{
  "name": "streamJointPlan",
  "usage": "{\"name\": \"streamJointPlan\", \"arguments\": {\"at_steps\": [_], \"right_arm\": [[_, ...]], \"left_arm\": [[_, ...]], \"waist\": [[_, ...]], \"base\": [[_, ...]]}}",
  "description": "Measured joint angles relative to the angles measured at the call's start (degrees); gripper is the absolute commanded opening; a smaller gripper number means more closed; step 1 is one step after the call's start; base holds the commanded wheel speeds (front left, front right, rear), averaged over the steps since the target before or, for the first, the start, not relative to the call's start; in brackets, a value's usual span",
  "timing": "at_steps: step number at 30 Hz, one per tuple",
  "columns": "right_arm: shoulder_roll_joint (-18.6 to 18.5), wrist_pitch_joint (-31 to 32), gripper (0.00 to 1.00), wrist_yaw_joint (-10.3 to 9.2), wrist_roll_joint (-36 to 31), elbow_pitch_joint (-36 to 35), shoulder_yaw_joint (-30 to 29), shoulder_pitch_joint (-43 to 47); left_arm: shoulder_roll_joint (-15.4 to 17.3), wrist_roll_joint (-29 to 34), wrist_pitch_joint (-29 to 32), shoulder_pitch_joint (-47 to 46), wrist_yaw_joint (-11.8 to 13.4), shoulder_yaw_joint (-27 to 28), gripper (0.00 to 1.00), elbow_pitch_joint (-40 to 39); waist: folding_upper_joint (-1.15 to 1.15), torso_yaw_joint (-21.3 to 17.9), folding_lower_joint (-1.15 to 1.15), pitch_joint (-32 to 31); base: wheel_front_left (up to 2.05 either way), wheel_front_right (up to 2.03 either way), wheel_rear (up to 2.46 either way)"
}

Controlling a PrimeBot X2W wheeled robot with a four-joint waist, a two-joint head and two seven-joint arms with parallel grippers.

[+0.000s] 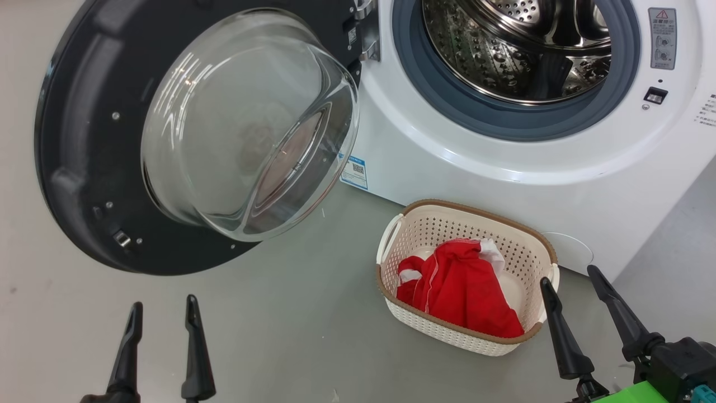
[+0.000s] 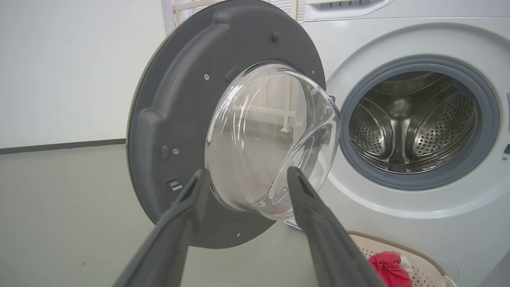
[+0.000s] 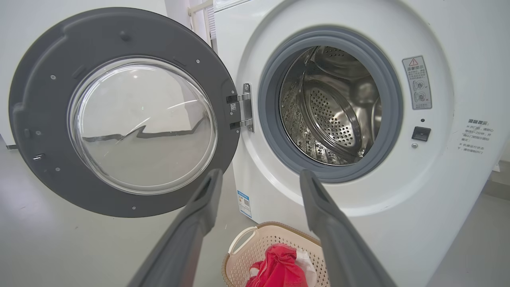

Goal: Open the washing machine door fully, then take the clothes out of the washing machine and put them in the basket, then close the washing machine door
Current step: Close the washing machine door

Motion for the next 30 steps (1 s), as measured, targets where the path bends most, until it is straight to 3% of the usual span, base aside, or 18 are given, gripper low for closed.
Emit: {"name": "streamJointPlan", "arguments": {"at_steps": [2,3,5,12,18,25,30], "right_arm": [[0.0,0.0,1.00,0.00,0.0,0.0,0.1,0.0],[0.0,0.0,1.00,0.00,0.0,0.0,0.1,0.0],[0.0,0.0,1.00,0.00,0.0,0.0,0.2,0.0],[0.0,0.1,1.00,0.00,0.0,0.0,0.4,0.0],[0.0,0.5,1.00,0.00,0.0,-0.3,0.3,0.0],[0.0,1.0,1.00,0.00,-0.1,-0.6,0.3,0.0],[0.0,1.5,1.00,0.00,-0.1,-0.7,0.4,0.0]], "left_arm": [[0.0,0.0,0.0,0.0,0.0,0.2,1.00,0.1],[0.0,0.0,0.0,0.0,0.0,0.3,0.58,0.1],[-0.1,0.0,0.0,0.0,-0.1,0.5,0.00,0.2],[-1.4,-0.3,-0.1,0.0,-0.7,2.8,0.00,-0.9],[-3.2,-2.9,-0.2,-0.7,-2.0,9.2,0.00,-5.1],[-6.1,-9.5,-0.5,-7.2,-6.6,20.1,0.00,-6.5],[-7.4,-17.4,-0.5,-12.9,-10.3,27.2,0.00,-2.9]], "waist": [[0.00,0.0,0.00,0.0],[0.00,0.0,0.00,0.0],[0.00,-0.1,0.00,-0.1],[0.00,-0.8,0.00,-0.3],[0.00,-1.6,0.00,-0.1],[0.00,-2.3,0.00,0.4],[0.00,-2.7,0.00,0.7]], "base": [[0.00,0.00,0.00],[0.00,0.00,0.00],[0.00,0.00,0.00],[0.00,0.00,0.00],[0.00,0.00,0.00],[0.00,0.00,0.00],[0.00,0.00,0.00]]}}
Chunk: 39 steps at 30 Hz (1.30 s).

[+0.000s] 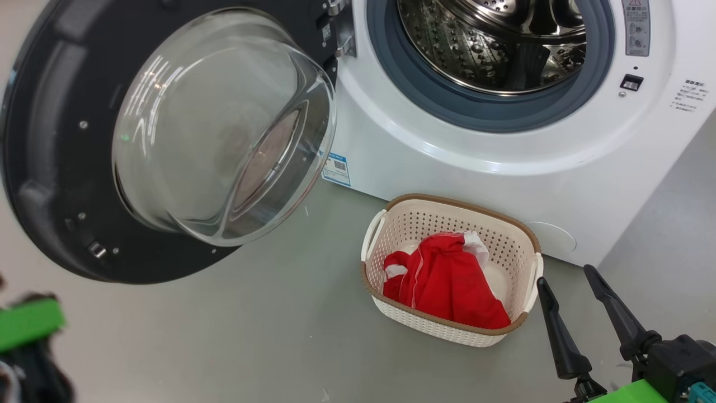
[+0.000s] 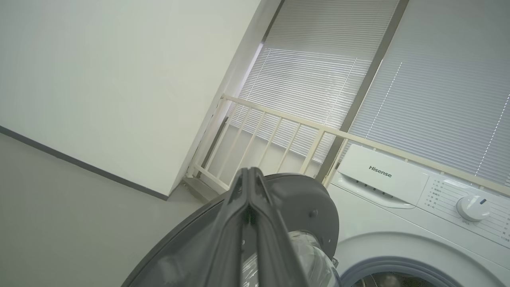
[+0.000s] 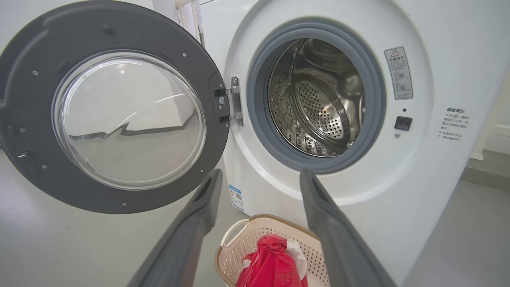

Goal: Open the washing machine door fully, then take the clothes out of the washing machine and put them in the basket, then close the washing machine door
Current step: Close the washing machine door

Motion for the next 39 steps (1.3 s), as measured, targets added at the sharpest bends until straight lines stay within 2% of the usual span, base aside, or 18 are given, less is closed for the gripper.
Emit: {"name": "streamJointPlan", "arguments": {"at_steps": [6,13,19,27,31,39], "right_arm": [[0.0,0.1,1.00,0.00,0.0,-0.1,0.2,0.0],[0.0,0.1,1.00,0.00,0.0,-0.2,0.1,0.0],[0.0,0.1,1.00,0.00,0.0,-0.2,0.1,0.0],[0.0,0.5,1.00,0.00,0.0,-0.3,0.8,-0.1],[0.0,0.6,1.00,0.00,0.0,-0.4,0.9,-0.1],[0.0,1.1,1.00,0.00,-0.2,-0.9,1.1,-0.1]], "left_arm": [[0.2,-10.9,1.6,-8.8,-3.0,7.0,0.00,7.9],[1.1,-19.4,6.5,-16.8,-3.4,11.7,0.00,17.5],[1.5,-28.5,12.0,-24.8,-2.4,16.3,0.00,26.5],[6.2,-37.0,20.6,-34.7,-0.7,21.0,0.00,40.6],[7.8,-39.5,25.8,-37.6,0.3,20.9,0.00,46.4],[11.4,-40.2,31.1,-40.6,1.2,19.7,0.00,55.0]], "waist": [[0.00,-0.8,0.00,0.4],[0.00,-1.6,0.00,0.4],[0.00,-2.0,0.00,0.4],[0.00,-3.0,0.00,0.7],[0.00,-3.6,0.00,0.9],[0.00,-4.9,0.00,1.3]], "base": [[0.00,0.00,0.00],[0.00,0.00,0.00],[0.00,0.00,0.00],[0.00,0.00,0.00],[0.00,0.00,0.00],[0.00,0.00,0.00]]}}
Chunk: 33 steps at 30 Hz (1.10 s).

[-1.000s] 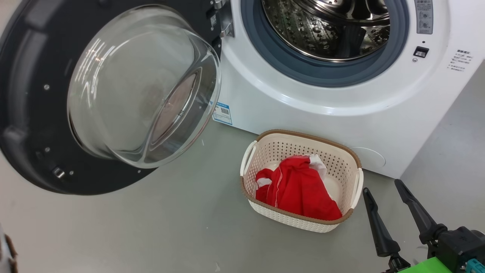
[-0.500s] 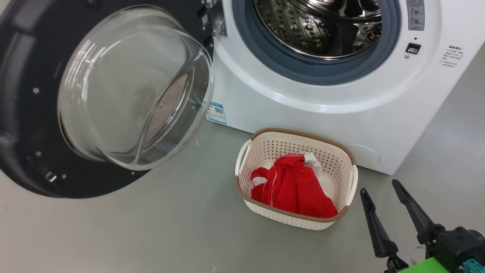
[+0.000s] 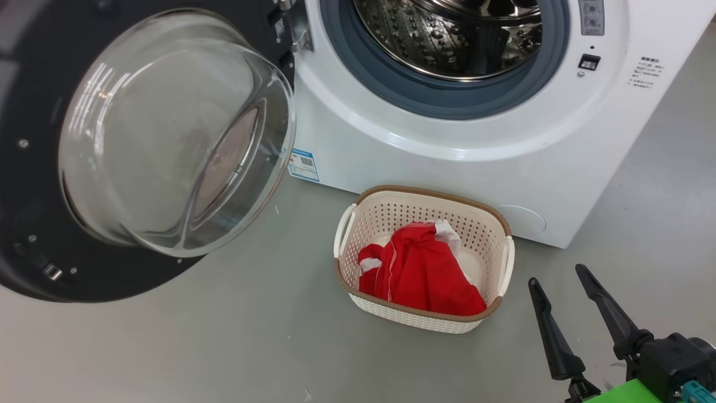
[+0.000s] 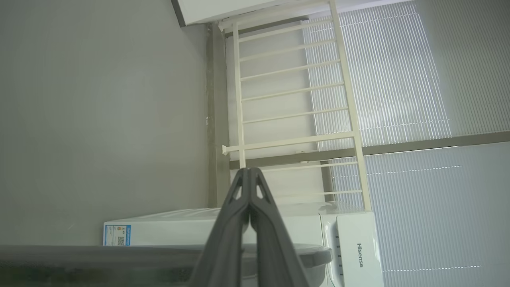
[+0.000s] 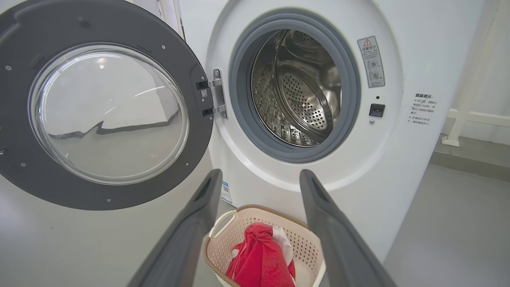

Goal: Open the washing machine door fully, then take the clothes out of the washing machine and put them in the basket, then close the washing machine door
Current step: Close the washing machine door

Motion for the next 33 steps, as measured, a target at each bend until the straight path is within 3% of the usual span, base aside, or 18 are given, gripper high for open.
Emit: {"name": "streamJointPlan", "arguments": {"at_steps": [14,33], "right_arm": [[0.0,0.8,1.00,0.00,-0.3,-0.5,0.1,-1.1],[0.0,0.3,1.00,0.00,-0.3,-0.5,-0.2,-1.1]], "left_arm": [[2.5,2.0,4.6,-0.7,-1.7,-4.2,0.00,7.3],[4.0,2.5,12.4,0.5,-5.7,-7.1,0.00,6.2]], "waist": [[0.00,-2.7,0.00,1.4],[0.00,-2.0,0.00,2.4]], "base": [[0.00,0.00,0.00],[0.00,0.00,0.00]]}}
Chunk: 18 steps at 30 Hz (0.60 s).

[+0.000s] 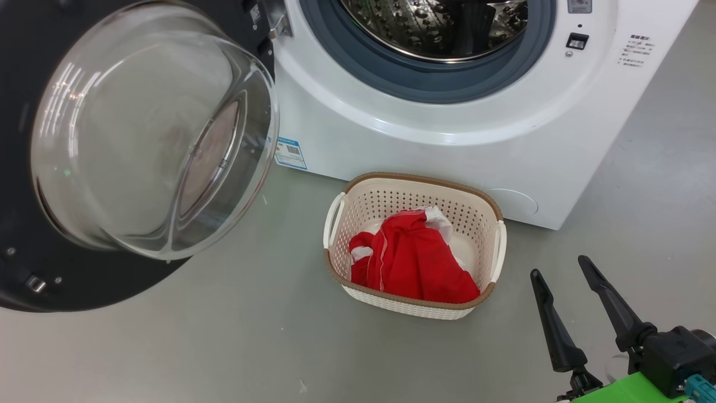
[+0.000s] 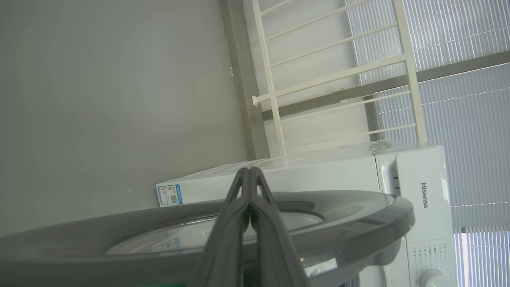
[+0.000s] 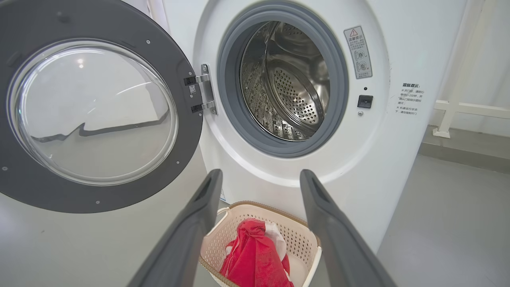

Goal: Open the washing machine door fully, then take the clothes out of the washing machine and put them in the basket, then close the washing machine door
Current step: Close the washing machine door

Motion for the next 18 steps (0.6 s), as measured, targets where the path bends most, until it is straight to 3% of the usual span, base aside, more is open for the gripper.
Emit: {"name": "streamJointPlan", "arguments": {"at_steps": [18], "right_arm": [[0.0,-1.1,1.00,0.00,0.5,0.9,0.0,0.0]], "left_arm": [[-2.7,-1.7,6.9,3.9,-2.0,-1.4,0.00,-7.7]], "waist": [[0.00,1.5,0.00,-0.7]], "base": [[0.00,0.00,0.00]]}}
